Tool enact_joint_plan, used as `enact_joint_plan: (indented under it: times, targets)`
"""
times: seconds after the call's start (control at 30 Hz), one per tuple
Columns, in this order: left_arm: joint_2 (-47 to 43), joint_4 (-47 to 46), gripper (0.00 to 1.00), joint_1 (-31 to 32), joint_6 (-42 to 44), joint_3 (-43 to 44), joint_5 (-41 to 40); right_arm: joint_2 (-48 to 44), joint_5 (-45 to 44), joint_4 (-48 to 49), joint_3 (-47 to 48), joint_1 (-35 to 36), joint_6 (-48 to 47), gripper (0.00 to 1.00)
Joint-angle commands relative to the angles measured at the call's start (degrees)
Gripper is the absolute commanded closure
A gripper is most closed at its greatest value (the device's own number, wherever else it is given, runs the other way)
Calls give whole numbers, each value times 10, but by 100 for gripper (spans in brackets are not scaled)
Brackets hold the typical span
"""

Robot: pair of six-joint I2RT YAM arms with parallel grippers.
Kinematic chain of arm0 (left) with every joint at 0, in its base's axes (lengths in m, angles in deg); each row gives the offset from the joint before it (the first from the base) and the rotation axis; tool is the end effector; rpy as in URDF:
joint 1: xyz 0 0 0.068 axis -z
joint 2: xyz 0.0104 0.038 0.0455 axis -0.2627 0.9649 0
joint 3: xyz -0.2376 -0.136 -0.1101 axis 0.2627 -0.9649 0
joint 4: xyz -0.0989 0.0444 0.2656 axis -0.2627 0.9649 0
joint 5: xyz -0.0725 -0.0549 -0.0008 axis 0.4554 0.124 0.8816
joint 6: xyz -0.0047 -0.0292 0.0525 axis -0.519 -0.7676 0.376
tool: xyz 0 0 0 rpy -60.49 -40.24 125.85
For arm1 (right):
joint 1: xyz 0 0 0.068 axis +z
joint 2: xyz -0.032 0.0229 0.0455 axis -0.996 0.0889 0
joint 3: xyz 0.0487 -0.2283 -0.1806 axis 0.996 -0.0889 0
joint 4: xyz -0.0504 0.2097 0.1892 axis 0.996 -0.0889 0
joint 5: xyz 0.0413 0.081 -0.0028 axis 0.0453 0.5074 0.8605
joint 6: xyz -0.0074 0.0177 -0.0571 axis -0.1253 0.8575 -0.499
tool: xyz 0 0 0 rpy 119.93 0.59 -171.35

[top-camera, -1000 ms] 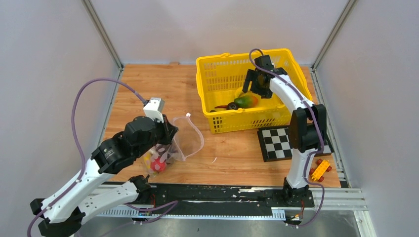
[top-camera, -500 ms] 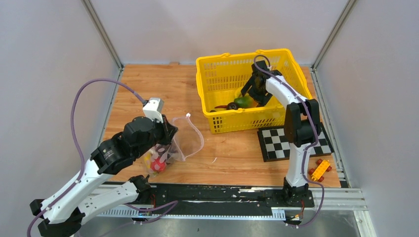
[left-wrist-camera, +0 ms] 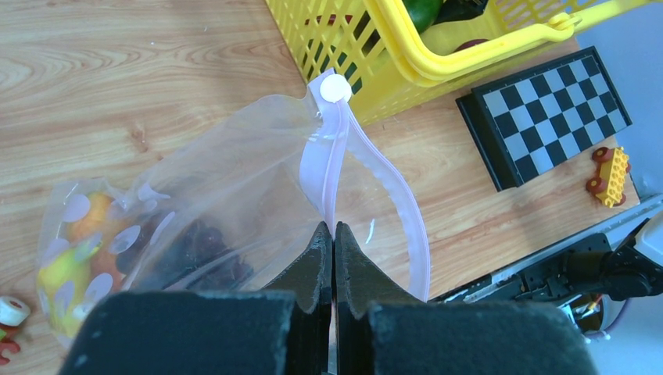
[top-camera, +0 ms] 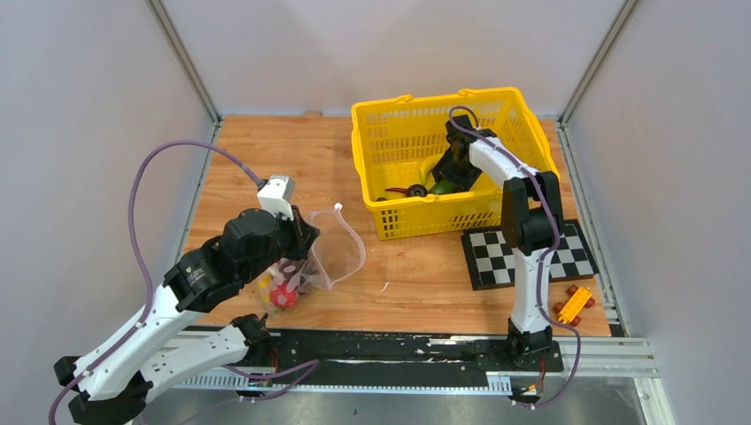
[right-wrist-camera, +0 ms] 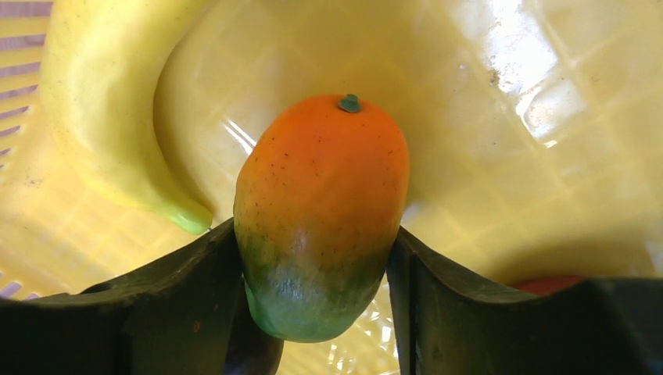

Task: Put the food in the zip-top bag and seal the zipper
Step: Pick up the fake fruit from the bin.

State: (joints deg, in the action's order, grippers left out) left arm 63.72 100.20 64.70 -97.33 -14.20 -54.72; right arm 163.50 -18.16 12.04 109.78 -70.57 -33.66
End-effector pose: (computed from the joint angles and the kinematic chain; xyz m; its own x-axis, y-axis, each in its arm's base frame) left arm 0.1081 -0.1057 0.3882 -0.5435 -0.1763 -0.8207 0.2981 0.8734 -0.3851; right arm 0.4780 0.1168 0.1845 -0.7669 0.5764 -0.2820 0.5557 0.8164 0.1574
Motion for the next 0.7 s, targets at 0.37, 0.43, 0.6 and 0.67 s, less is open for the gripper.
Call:
enact_joint_plan:
  times: [0.37,0.43,0.6,0.67]
  targets:
    - [8,-38,100,1,-3,5,9,-189,-10,123,-119,1,-105,82]
    - [9,-39,100,1,-3,4,10,-235,-8,144,-138,1,-120,83]
    - [10,-45,100,1,-7,-1,15,-350,30,231,-212,1,-159,84]
    - [11,-49,100,1,-8,-3,16,-400,68,285,-250,1,-177,82]
